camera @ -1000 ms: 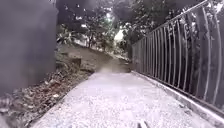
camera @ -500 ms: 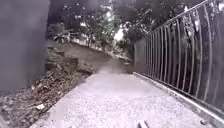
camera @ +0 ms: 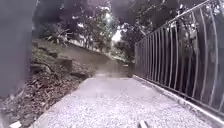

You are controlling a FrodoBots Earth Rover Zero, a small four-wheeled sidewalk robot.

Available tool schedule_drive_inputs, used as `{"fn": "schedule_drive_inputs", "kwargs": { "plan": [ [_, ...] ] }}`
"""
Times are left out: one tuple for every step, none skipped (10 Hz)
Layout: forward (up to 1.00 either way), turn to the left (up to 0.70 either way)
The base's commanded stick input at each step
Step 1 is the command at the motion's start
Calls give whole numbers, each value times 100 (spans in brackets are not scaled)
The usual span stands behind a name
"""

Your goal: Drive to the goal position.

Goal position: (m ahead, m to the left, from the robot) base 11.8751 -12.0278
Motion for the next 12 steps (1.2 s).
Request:
{"fn": "schedule_drive_inputs", "kwargs": {
  "plan": [
    [85, 0],
    [85, 0],
    [85, 0],
    [85, 0],
    [85, 0],
    [85, 0],
    [85, 0],
    [85, 0],
    [85, 0],
    [85, 0],
    [85, 0],
    [85, 0]
  ]
}}
